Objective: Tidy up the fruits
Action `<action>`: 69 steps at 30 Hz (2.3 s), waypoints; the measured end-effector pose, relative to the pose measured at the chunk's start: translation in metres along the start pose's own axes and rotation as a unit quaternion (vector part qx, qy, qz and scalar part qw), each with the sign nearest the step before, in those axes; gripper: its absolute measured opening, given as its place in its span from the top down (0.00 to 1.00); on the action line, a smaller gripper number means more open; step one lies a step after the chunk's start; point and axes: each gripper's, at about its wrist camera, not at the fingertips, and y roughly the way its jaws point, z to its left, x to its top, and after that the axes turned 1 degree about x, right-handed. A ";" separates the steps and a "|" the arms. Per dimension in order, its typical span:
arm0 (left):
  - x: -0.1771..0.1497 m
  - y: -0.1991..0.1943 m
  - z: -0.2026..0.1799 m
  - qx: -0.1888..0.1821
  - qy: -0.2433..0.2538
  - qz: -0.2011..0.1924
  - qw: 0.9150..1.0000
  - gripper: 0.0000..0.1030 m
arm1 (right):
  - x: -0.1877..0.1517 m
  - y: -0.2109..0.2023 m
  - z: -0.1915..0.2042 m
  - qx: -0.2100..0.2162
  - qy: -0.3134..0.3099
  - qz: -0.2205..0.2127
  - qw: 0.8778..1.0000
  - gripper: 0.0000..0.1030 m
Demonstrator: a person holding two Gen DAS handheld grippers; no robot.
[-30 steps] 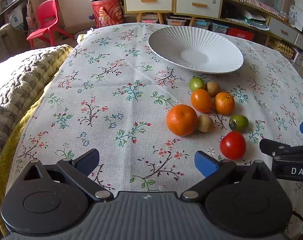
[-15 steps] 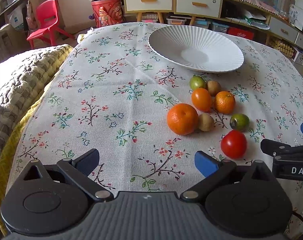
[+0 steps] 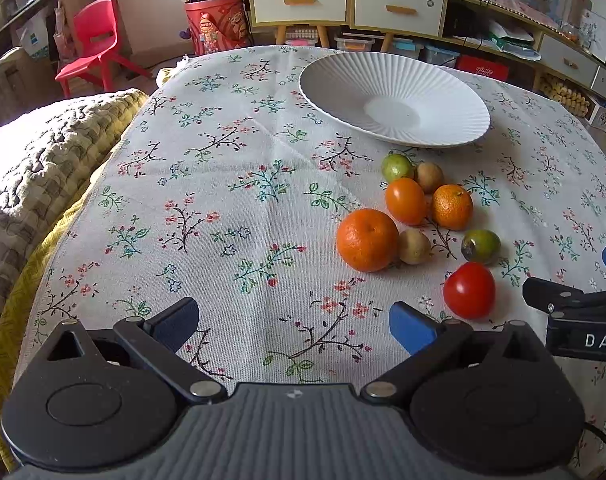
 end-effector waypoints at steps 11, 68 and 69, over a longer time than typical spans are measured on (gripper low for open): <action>0.000 0.001 0.001 -0.001 0.002 0.001 1.000 0.11 | 0.000 0.000 0.000 -0.001 -0.001 0.002 1.000 0.00; -0.005 0.034 -0.014 -0.118 0.112 -0.118 0.980 0.66 | 0.004 0.030 0.011 0.136 -0.098 -0.059 0.984 0.59; -0.004 0.034 -0.014 -0.121 0.110 -0.120 0.979 0.68 | 0.005 0.030 0.011 0.141 -0.098 -0.059 0.983 0.63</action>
